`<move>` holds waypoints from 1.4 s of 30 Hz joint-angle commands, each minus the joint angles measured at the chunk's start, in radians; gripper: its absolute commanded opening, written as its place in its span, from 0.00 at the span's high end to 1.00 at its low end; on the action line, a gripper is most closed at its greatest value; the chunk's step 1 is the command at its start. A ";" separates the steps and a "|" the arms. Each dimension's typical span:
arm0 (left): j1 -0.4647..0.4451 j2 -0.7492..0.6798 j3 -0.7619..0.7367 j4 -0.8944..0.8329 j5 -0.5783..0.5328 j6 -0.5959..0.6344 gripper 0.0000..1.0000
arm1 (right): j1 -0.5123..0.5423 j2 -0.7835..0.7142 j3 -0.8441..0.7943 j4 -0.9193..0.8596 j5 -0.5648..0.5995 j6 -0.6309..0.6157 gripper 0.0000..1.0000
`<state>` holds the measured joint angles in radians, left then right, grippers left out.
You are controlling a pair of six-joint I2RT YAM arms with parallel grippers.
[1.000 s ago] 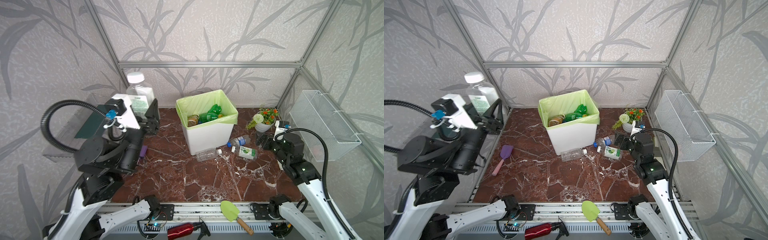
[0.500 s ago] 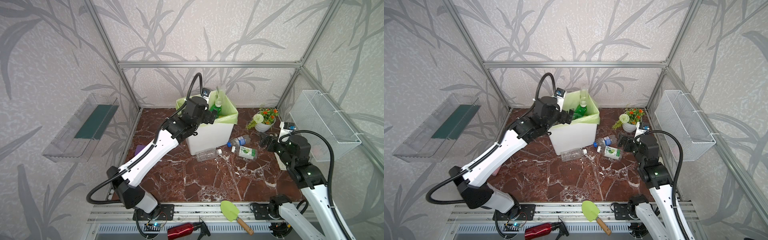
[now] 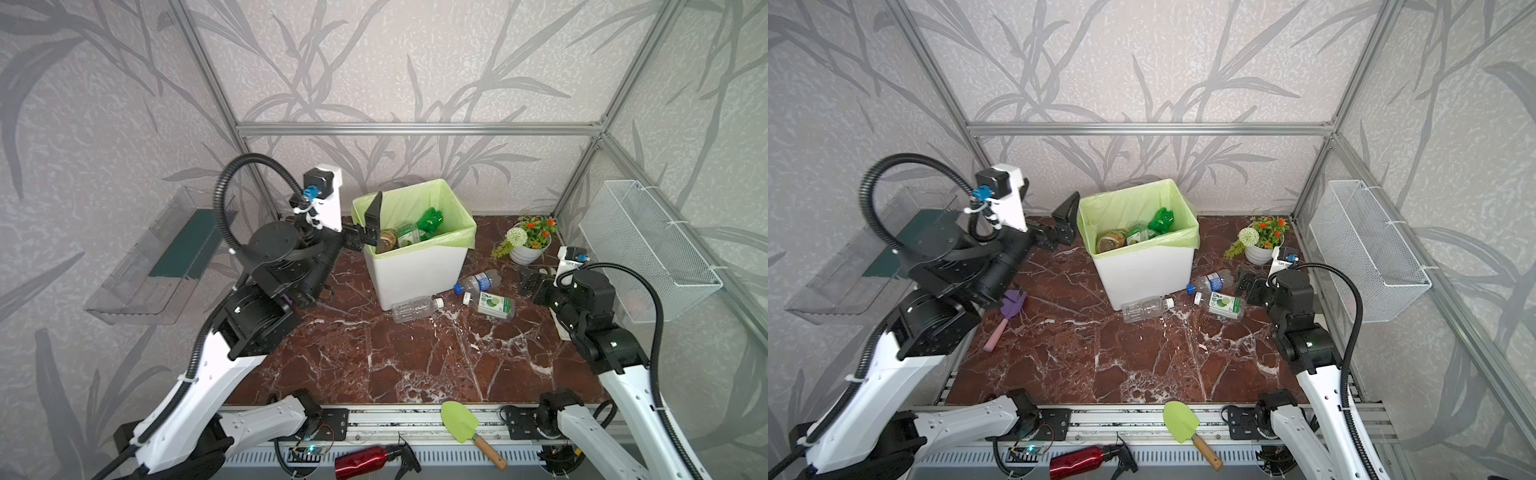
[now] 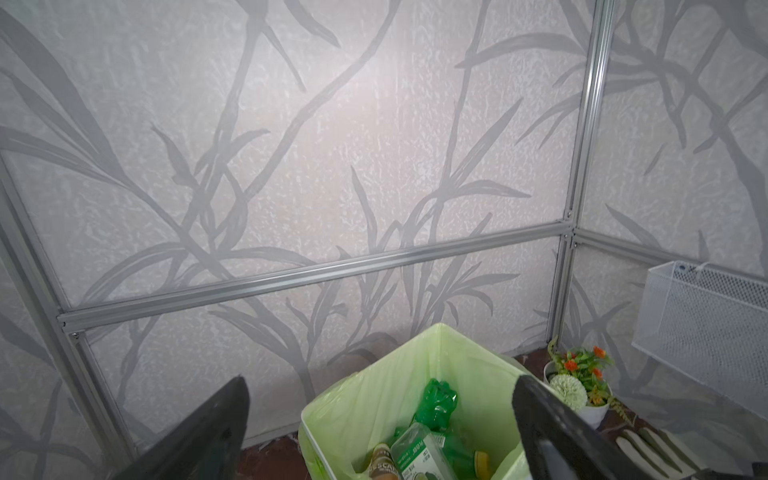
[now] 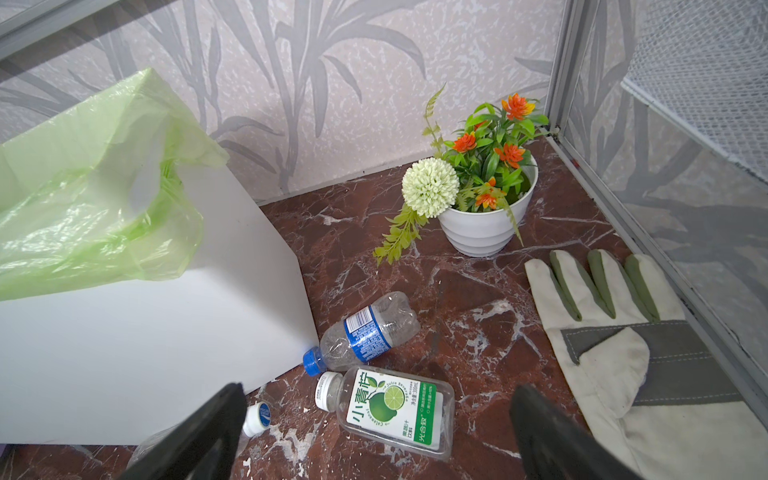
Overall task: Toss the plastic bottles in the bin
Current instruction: 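Withdraw the left gripper while the right gripper reaches toward the lime-labelled bottle, then grasp the clear lime-labelled bottle lying on the table with the right gripper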
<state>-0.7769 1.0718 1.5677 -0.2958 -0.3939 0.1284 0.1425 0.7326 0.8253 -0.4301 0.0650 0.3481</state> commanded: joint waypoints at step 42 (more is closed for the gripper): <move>-0.062 -0.341 -0.863 0.157 -0.152 -0.128 0.01 | 0.092 0.740 0.027 -0.083 0.010 1.137 0.01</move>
<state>-0.8322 0.7391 0.7223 -0.1799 -0.5251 0.0208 0.2337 1.4460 0.8551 -0.4828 0.0910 1.4162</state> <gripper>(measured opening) 0.991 0.993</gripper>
